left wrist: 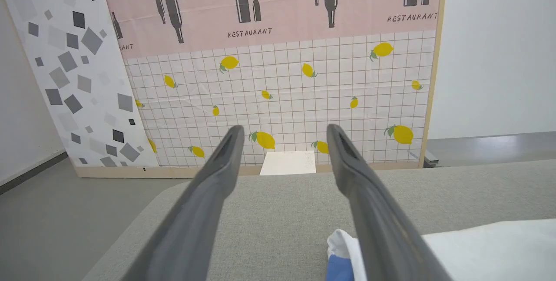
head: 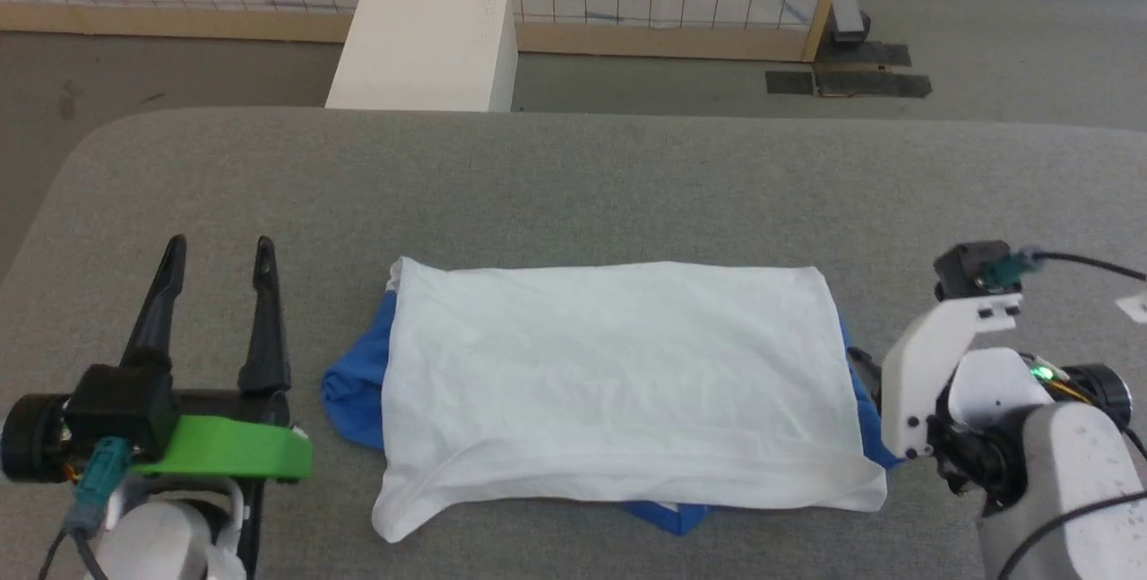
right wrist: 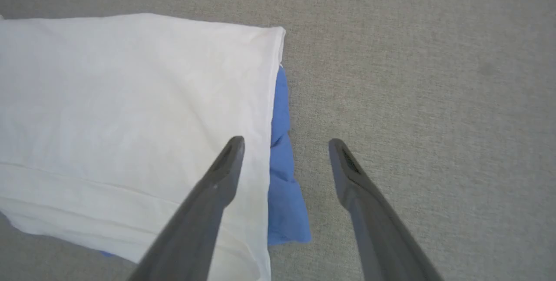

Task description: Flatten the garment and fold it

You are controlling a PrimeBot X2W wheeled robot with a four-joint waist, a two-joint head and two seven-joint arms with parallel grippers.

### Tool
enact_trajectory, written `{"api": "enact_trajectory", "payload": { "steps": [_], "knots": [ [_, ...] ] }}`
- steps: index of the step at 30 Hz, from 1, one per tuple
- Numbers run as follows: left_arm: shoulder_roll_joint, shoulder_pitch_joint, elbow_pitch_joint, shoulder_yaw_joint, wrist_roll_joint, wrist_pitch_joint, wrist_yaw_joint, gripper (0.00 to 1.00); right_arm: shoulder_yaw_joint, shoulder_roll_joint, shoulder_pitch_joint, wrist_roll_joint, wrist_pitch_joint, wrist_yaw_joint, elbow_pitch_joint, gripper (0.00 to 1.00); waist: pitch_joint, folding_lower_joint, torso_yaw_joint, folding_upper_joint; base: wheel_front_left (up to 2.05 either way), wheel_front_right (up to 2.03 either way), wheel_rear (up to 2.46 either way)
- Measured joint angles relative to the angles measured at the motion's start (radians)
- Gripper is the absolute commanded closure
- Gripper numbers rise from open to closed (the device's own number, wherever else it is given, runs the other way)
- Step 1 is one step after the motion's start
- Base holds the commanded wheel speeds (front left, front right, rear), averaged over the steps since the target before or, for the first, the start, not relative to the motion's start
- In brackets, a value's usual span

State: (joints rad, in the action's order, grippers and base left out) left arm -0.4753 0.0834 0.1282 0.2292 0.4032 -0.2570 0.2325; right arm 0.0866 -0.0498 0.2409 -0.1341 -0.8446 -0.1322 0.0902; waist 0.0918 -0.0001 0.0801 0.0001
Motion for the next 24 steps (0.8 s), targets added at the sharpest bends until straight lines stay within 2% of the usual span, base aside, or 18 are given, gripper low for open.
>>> {"api": "enact_trajectory", "payload": {
  "steps": [4,11,12,13,15,20,24],
  "knots": [
    [0.066,0.005,0.019,-0.025,-0.087,0.000,-0.054,0.00,-0.029,0.000,0.092,0.076,-0.021,0.000,0.130,0.00,0.039,0.0000,0.010,0.0000,0.00,0.00,0.00],
    [0.149,0.005,-0.002,-0.098,-0.140,0.000,-0.139,0.00,-0.055,-0.001,0.161,0.099,-0.026,0.000,0.298,0.00,0.103,0.0001,0.034,0.0000,0.00,0.00,0.00],
    [0.171,0.005,-0.009,-0.114,-0.150,0.000,-0.161,0.00,-0.059,-0.003,0.182,0.101,-0.027,0.000,0.317,0.00,0.114,0.0000,0.043,0.0000,0.00,0.00,0.00],
    [0.182,0.005,-0.014,-0.124,-0.155,0.000,-0.172,0.00,-0.055,-0.003,0.191,0.100,-0.028,0.000,0.325,0.52,0.118,0.0001,0.047,0.0000,0.00,0.00,0.00],
    [0.200,0.005,-0.021,-0.138,-0.175,0.000,-0.190,0.00,-0.049,-0.005,0.199,0.094,-0.023,0.000,0.330,1.00,0.123,0.0001,0.054,0.0000,0.00,0.00,0.00],
    [0.236,0.001,-0.029,-0.179,-0.203,0.000,-0.226,0.00,-0.023,-0.013,0.191,0.071,-0.012,-0.001,0.326,1.00,0.108,0.0001,0.055,0.0000,0.00,0.00,0.00],
    [0.256,-0.009,-0.029,-0.211,-0.219,0.000,-0.243,0.00,0.048,-0.086,0.164,0.086,-0.041,-0.001,0.300,1.00,0.089,0.0001,0.043,0.0000,0.00,0.00,0.00]
  ]
}}
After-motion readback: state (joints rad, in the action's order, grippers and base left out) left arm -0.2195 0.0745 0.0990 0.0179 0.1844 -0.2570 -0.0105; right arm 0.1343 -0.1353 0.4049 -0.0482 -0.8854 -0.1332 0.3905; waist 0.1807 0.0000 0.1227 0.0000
